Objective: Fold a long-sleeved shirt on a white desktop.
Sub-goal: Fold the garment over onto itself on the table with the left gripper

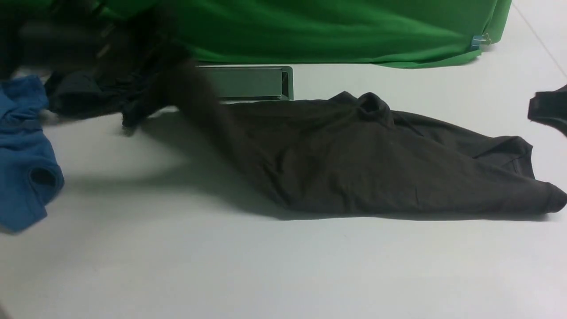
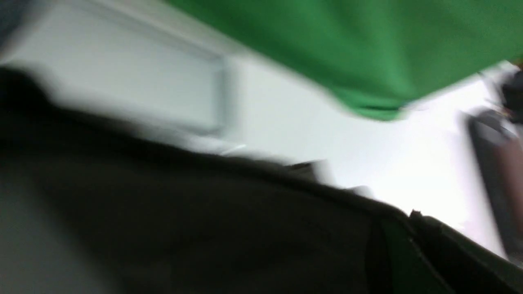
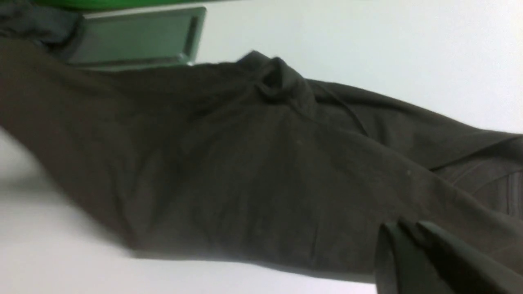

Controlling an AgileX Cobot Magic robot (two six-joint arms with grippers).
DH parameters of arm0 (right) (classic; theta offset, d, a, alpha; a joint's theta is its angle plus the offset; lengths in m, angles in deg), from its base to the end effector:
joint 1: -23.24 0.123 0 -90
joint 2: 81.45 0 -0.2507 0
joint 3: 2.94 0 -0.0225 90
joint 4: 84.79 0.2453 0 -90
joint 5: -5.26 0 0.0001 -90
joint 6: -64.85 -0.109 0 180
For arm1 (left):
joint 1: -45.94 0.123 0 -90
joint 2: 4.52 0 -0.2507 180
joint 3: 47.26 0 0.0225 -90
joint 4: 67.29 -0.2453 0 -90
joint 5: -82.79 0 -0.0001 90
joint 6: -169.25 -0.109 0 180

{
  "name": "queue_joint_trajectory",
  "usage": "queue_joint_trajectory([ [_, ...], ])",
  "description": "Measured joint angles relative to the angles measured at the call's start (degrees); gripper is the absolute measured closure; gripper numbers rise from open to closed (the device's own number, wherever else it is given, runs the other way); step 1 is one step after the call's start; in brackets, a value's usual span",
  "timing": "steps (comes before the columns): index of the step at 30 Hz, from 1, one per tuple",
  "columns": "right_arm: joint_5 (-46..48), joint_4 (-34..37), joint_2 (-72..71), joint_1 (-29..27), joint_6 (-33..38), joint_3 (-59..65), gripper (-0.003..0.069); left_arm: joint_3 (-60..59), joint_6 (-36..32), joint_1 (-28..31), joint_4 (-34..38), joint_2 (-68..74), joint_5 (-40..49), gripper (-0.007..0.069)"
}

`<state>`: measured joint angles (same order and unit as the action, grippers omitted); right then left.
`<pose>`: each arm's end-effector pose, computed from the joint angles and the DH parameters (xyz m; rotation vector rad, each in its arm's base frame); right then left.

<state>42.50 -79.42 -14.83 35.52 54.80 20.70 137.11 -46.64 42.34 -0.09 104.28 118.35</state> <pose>0.2257 0.0555 0.3084 0.0087 2.2407 0.3167 0.3992 -0.0837 0.2751 -0.0762 2.1304 -0.9084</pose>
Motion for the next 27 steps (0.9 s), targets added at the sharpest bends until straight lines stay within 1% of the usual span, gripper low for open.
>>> queue_joint_trajectory([
  [1,0.39,0.86,-0.92,0.00,0.00,0.00,0.0631,3.77,0.48,-2.69,-0.23,1.22,-0.38,0.0596],
  [2,0.39,0.86,-1.16,0.00,0.00,0.00,0.0631,3.77,0.65,-3.36,-0.30,1.54,-0.44,0.0596],
  [3,1.23,1.77,-3.08,0.00,-0.05,0.00,0.0629,10.23,2.34,-8.24,-1.10,4.39,-0.79,0.0596],
  [7,2.38,2.36,-9.39,0.00,-0.05,0.00,0.0620,26.00,7.22,-21.85,-2.89,15.43,-0.93,0.0596],
  [8,2.64,2.42,-12.01,0.00,-0.05,0.00,0.0617,32.22,8.53,-27.35,-3.09,21.02,-0.93,0.0592],
  [10,2.82,2.42,-15.83,0.00,-0.05,0.00,0.0610,38.02,9.10,-32.42,-3.60,26.94,-1.02,0.0585],
  [11,2.82,2.42,-16.18,0.00,0.01,0.00,0.0609,39.41,9.10,-33.62,-3.92,28.42,-1.06,0.0584],
  [12,2.84,2.42,-18.68,0.00,0.17,0.00,0.0602,43.91,9.33,-37.47,-5.57,33.46,-1.15,0.0577],
  [14,3.08,2.29,-21.48,0.00,0.69,0.00,0.0593,48.67,11.09,-41.43,-8.45,39.80,-0.90,0.0559],
  [15,3.27,2.23,-21.93,0.00,0.96,0.00,0.0590,50.38,12.50,-42.74,-9.34,41.39,-0.61,0.0552],
  [17,4.41,2.02,-23.79,0.00,1.57,0.00,0.0574,53.76,16.08,-44.93,-12.24,45.65,-0.22,0.0513],
  [21,6.94,1.87,-24.36,0.00,1.85,0.00,0.0550,55.74,18.10,-45.24,-15.30,46.95,-0.31,0.0397],
  [23,7.41,1.87,-24.36,0.00,1.98,0.06,0.0540,56.05,18.25,-44.68,-16.94,45.61,0.30,0.0308],
  [25,7.28,1.81,-24.36,0.00,2.32,0.06,0.0536,56.14,18.38,-44.16,-18.96,44.16,1.40,0.0238],
  [26,7.01,1.81,-24.36,0.00,2.61,0.06,0.0532,56.20,19.37,-43.19,-21.73,42.29,3.91,0.0163],
  [27,6.81,1.81,-24.36,0.00,2.79,0.06,0.0529,56.24,20.39,-42.54,-23.75,41.10,5.47,0.0121],
])
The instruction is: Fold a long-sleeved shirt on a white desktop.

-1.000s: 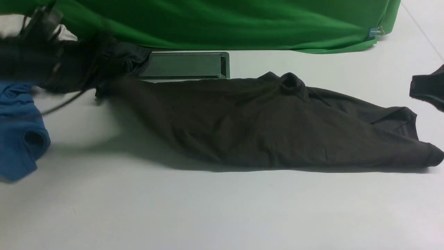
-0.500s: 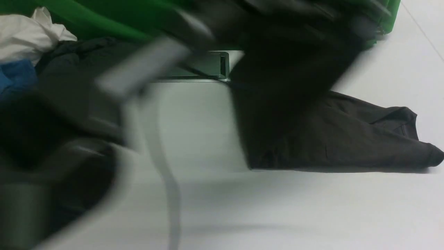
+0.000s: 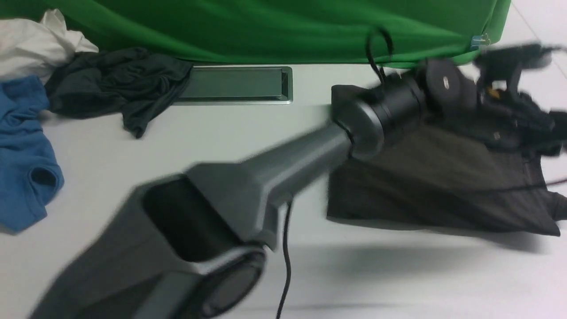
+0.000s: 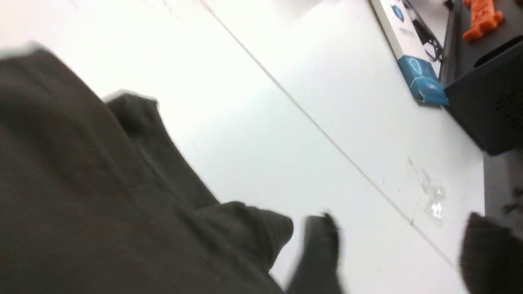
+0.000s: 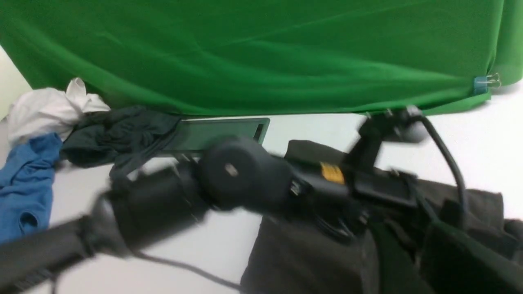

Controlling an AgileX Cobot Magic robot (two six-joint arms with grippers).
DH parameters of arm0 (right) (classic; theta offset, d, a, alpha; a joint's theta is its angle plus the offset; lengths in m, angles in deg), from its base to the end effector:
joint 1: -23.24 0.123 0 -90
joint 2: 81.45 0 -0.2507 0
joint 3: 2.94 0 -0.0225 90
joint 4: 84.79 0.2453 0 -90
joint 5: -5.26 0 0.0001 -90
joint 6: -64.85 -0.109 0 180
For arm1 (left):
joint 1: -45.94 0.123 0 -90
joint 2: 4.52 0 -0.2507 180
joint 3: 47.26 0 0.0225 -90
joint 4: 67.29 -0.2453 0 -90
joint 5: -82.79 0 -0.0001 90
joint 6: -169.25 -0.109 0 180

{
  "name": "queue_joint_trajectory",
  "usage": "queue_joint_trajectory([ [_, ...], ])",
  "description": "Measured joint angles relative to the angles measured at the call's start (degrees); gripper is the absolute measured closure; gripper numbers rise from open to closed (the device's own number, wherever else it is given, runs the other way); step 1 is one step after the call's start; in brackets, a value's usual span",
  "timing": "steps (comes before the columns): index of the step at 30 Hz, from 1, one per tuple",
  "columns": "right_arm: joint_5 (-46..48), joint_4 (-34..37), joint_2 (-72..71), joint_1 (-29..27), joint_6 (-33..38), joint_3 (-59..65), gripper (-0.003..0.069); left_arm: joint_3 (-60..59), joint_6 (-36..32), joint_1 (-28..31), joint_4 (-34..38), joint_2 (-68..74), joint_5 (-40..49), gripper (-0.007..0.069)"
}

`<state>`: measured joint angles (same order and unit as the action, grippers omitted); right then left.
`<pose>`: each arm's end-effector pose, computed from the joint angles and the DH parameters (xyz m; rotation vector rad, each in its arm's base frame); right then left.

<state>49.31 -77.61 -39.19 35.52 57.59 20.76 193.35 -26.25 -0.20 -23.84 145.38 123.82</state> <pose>0.1264 0.0372 0.3752 -0.0565 1.9317 0.3727 0.3419 -0.4269 0.2233 0.8067 2.1413 -1.1459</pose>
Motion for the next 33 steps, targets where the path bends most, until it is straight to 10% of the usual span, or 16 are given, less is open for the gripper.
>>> queue_joint_trajectory([
  [10,-0.47,0.00,0.06,0.00,2.23,0.00,0.0475,0.05,19.73,15.89,-31.22,-7.54,26.43,-0.0068],
  [24,0.20,-0.11,5.63,0.00,3.50,0.00,0.0421,-7.55,15.50,20.26,-20.70,-0.22,23.56,-0.0063],
  [30,0.30,-0.11,7.97,0.00,4.31,0.00,0.0421,-7.55,12.93,20.42,-15.62,2.78,23.06,0.0069],
  [33,0.23,-0.11,8.90,0.00,4.63,0.00,0.0421,-7.55,11.05,20.48,-14.31,3.25,23.27,0.0260],
])
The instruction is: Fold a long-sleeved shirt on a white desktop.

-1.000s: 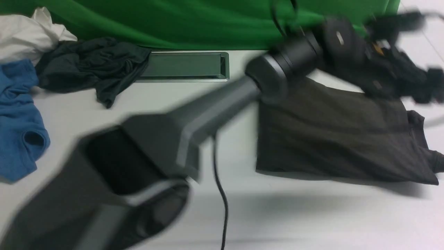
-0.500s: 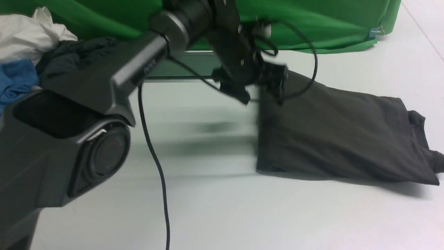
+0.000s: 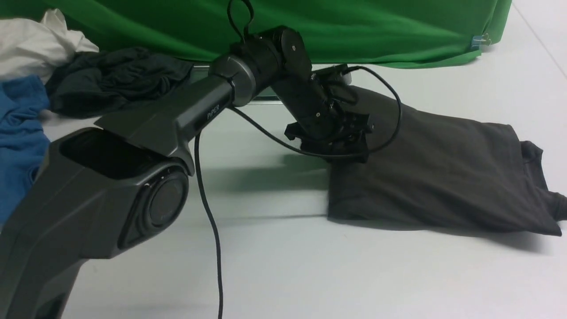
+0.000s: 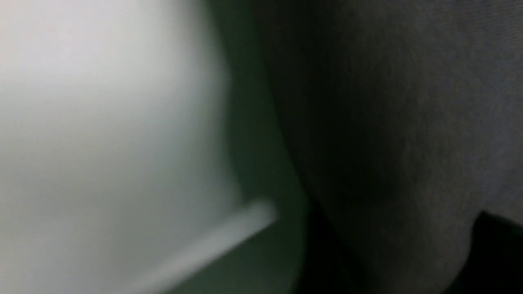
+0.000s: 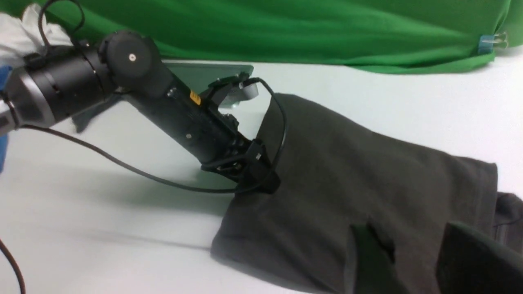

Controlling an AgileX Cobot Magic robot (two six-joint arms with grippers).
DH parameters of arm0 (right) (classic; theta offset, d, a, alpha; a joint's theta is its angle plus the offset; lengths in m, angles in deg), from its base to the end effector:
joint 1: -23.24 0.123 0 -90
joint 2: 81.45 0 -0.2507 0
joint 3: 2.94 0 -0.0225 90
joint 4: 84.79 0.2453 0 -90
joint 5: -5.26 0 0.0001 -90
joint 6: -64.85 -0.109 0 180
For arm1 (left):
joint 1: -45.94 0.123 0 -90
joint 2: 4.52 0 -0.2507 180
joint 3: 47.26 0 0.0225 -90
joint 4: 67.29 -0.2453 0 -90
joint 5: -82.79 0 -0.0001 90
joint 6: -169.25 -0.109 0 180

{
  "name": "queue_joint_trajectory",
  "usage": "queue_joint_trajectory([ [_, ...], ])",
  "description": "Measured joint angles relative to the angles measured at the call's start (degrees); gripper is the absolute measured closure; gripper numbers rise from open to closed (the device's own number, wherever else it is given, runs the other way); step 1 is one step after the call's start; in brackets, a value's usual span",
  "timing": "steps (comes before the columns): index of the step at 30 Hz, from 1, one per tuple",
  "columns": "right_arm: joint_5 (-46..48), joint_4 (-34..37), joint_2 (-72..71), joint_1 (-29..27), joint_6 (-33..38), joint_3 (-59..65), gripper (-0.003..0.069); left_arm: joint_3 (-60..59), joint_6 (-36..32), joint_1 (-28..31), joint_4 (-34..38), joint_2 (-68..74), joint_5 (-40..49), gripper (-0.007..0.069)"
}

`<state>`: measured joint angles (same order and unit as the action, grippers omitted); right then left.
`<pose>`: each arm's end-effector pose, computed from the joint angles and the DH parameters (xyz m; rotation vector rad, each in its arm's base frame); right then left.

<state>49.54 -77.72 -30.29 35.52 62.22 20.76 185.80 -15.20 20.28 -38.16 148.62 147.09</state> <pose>0.1628 0.0450 0.3515 -0.1363 2.0831 0.3021 0.4305 -0.2599 0.1227 0.5202 2.8209 -0.7736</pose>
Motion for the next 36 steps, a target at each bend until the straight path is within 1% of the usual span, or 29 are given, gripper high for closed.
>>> queue_joint_trajectory([
  [1,-0.37,0.00,0.42,0.00,0.00,0.00,0.0421,0.00,-0.49,0.11,0.50,0.06,0.26,0.0358],
  [2,-0.43,0.00,0.55,0.00,0.00,0.00,0.0421,0.00,-0.62,0.11,0.68,0.06,0.33,0.0375],
  [3,-1.38,0.00,1.02,0.00,0.00,0.00,0.0421,0.00,-1.27,0.58,1.27,0.06,0.83,0.0493],
  [4,-1.93,0.00,1.28,0.00,0.05,0.00,0.0421,0.00,-1.43,0.87,1.65,0.06,1.30,0.0522],
  [7,-3.56,0.00,1.68,0.00,0.05,0.00,0.0421,0.00,-2.34,2.37,2.41,0.06,3.80,0.0522],
  [10,-4.72,0.00,2.17,0.00,0.11,0.00,0.0421,-0.66,-3.21,4.15,1.70,-0.57,4.89,0.0522],
  [12,-5.34,0.00,2.84,0.00,0.11,0.00,0.0421,-2.86,-3.87,6.33,-1.02,-2.77,5.18,0.0522],
  [16,-5.58,0.00,3.90,0.00,0.16,0.00,0.0422,-7.25,-5.17,9.03,-4.18,-6.75,5.18,0.0522],
  [19,-5.70,0.00,5.50,0.00,0.16,0.00,0.0422,-14.68,-5.82,12.30,-9.02,-12.22,5.18,0.0522],
  [23,-5.74,0.00,7.04,0.00,0.28,0.00,0.0421,-21.70,-5.82,15.33,-11.16,-14.96,5.17,0.0522],
  [26,-5.76,0.00,8.96,0.00,1.84,0.00,0.0421,-27.77,-5.82,18.55,-13.06,-17.33,4.18,0.0522],
  [29,-5.94,0.00,10.44,0.00,2.63,0.00,0.0428,-28.82,-5.46,19.25,-14.99,-18.13,3.00,0.0522],
  [30,-6.03,0.00,11.12,0.00,3.07,0.00,0.0439,-29.00,-5.02,19.31,-15.99,-18.48,2.49,0.0520],
  [32,-6.03,0.00,12.55,0.00,3.99,0.00,0.0508,-29.05,-3.69,19.25,-17.50,-18.82,1.38,0.0495],
  [33,-6.19,-0.06,13.25,0.00,4.68,0.00,0.0561,-29.13,-2.79,19.18,-17.95,-18.95,0.76,0.0470],
  [34,-6.41,-0.20,13.75,0.00,5.22,0.00,0.0594,-29.12,-1.50,18.96,-18.50,-19.07,0.23,0.0435],
  [35,-6.77,-0.51,14.26,0.00,6.45,0.06,0.0619,-29.12,-0.26,18.90,-18.92,-19.15,-0.03,0.0406],
  [36,-6.77,-0.51,14.26,0.00,6.45,0.06,0.0619,-29.19,0.44,18.90,-19.06,-19.22,-0.09,0.0390],
])
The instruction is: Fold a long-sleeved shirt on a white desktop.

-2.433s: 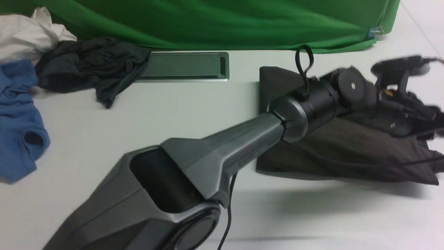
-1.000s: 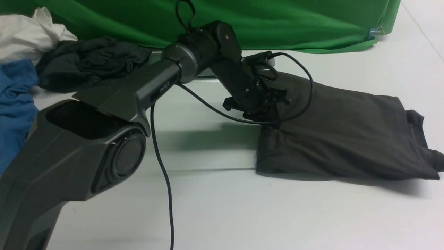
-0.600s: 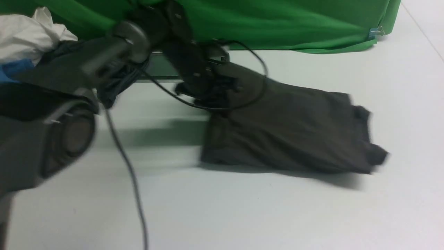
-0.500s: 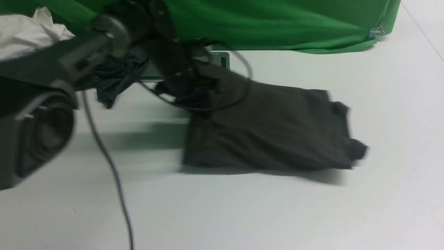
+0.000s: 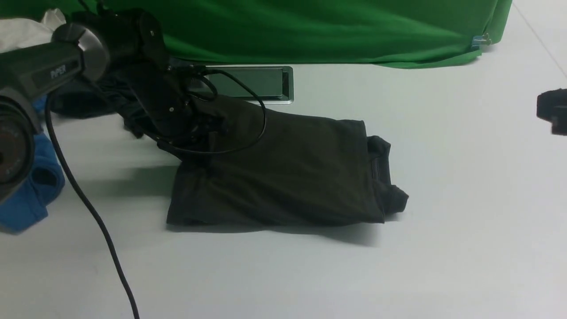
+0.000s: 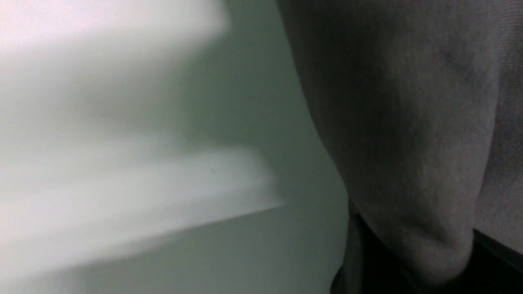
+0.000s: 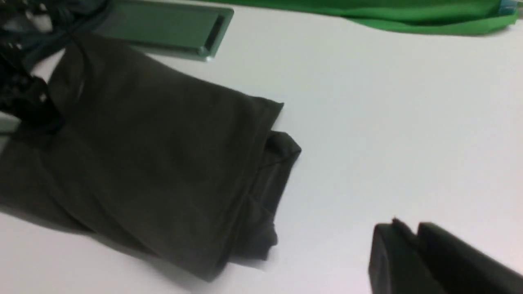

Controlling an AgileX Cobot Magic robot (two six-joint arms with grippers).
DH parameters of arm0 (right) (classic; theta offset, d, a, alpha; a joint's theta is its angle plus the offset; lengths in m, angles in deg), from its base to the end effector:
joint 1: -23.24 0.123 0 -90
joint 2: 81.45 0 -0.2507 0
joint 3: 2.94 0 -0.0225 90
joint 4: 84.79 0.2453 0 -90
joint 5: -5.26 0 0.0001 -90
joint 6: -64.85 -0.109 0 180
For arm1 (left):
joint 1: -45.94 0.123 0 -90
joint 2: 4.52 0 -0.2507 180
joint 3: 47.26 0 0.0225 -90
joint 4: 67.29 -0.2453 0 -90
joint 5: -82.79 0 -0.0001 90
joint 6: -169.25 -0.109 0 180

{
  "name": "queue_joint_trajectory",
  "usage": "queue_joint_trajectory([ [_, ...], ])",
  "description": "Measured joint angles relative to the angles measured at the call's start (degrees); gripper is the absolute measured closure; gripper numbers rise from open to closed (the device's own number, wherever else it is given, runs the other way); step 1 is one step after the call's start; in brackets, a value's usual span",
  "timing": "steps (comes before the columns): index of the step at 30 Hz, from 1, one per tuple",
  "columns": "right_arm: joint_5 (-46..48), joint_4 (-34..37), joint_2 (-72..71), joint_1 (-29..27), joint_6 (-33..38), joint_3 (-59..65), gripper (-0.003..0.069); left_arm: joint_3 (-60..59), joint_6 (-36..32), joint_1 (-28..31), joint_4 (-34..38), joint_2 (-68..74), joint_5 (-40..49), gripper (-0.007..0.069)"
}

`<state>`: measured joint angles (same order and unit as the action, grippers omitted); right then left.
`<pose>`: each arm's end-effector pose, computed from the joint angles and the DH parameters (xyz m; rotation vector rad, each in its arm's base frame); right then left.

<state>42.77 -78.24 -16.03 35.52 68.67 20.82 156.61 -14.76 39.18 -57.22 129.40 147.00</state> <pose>0.2212 0.0559 0.3122 -0.2488 2.2001 0.2091 0.4184 -0.0669 0.1336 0.1809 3.0300 -0.2501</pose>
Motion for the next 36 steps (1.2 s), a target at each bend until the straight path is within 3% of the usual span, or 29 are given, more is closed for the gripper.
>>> queue_joint_trajectory([
  [3,-3.28,-0.35,0.68,0.00,5.81,1.63,0.0641,-0.01,6.72,-0.69,-4.15,-0.61,-0.26,0.0214],
  [4,-3.75,-0.35,0.68,0.00,6.02,1.80,0.0641,-0.01,6.72,-0.69,-4.15,-0.60,-0.26,0.0214],
  [5,-5.42,-0.41,0.55,0.00,7.03,3.25,0.0642,-0.01,8.76,-1.08,-6.04,-0.74,-0.15,0.0127],
  [8,-8.74,-0.41,-1.10,0.00,7.80,7.88,0.0641,-0.12,9.56,-1.63,-6.70,-1.55,1.02,-0.0008],
  [14,-19.63,-0.47,-9.97,0.00,9.04,22.68,0.0636,-0.82,4.68,-1.78,-1.35,-8.91,4.88,-0.0068],
  [19,-29.55,-0.47,-18.86,0.00,8.12,31.67,0.0627,-5.02,4.50,-1.78,-0.24,-20.71,5.20,-0.0069],
  [27,-40.64,-0.47,-28.84,0.00,7.32,33.53,0.0618,-17.29,4.01,-1.78,4.54,-39.92,5.28,-0.0036],
  [31,-42.09,-0.47,-30.12,0.67,7.32,33.54,0.0613,-28.48,2.38,-1.78,6.62,-52.40,5.33,0.0074],
  [33,-42.19,-0.47,-30.12,1.74,7.32,33.54,0.0610,-34.47,2.07,-1.78,6.73,-59.54,4.79,0.0174],
  [34,-42.19,-0.47,-30.12,1.82,7.31,33.54,0.0610,-35.09,2.09,-1.78,6.73,-60.21,4.81,0.0174],
  [35,-42.24,-0.47,-30.12,2.27,7.31,33.59,0.0608,-40.32,1.91,-1.78,6.73,-65.53,3.84,0.0278],
  [36,-42.24,-0.47,-30.12,2.35,7.31,33.59,0.0608,-40.89,1.79,-1.78,6.73,-66.85,3.74,0.0290],
])
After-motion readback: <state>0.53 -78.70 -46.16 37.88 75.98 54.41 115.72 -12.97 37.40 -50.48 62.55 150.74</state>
